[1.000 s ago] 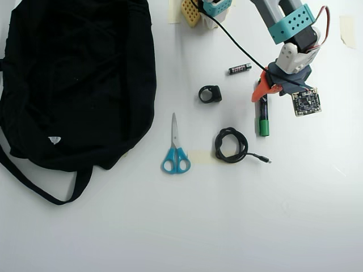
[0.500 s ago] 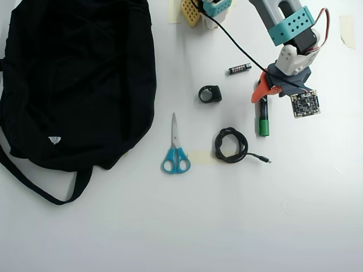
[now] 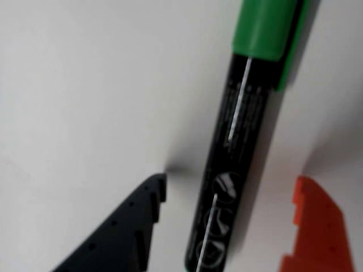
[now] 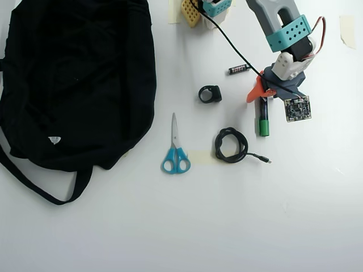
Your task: Put the green marker into the black bag
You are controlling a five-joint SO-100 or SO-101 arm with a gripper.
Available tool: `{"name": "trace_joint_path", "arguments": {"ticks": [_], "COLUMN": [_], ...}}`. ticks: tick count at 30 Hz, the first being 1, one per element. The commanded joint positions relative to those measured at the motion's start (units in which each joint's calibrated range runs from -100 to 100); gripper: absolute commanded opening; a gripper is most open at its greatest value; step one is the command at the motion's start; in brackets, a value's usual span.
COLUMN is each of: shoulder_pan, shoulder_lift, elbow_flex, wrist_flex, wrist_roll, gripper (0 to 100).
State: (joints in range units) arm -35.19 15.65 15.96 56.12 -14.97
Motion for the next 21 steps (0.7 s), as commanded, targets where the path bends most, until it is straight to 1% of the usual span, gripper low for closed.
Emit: {"name": "trace_joint_path", "arguments": {"ticks": [1, 21], "shoulder_pan": [1.09, 1.91], "shoulder_lift": [-0.30, 3.77], "elbow_flex": [-2.57, -3.65], "wrist_flex": [-0.99, -1.34], "wrist_roll": [-0.29, -0.29], "gripper": [29, 28]}}
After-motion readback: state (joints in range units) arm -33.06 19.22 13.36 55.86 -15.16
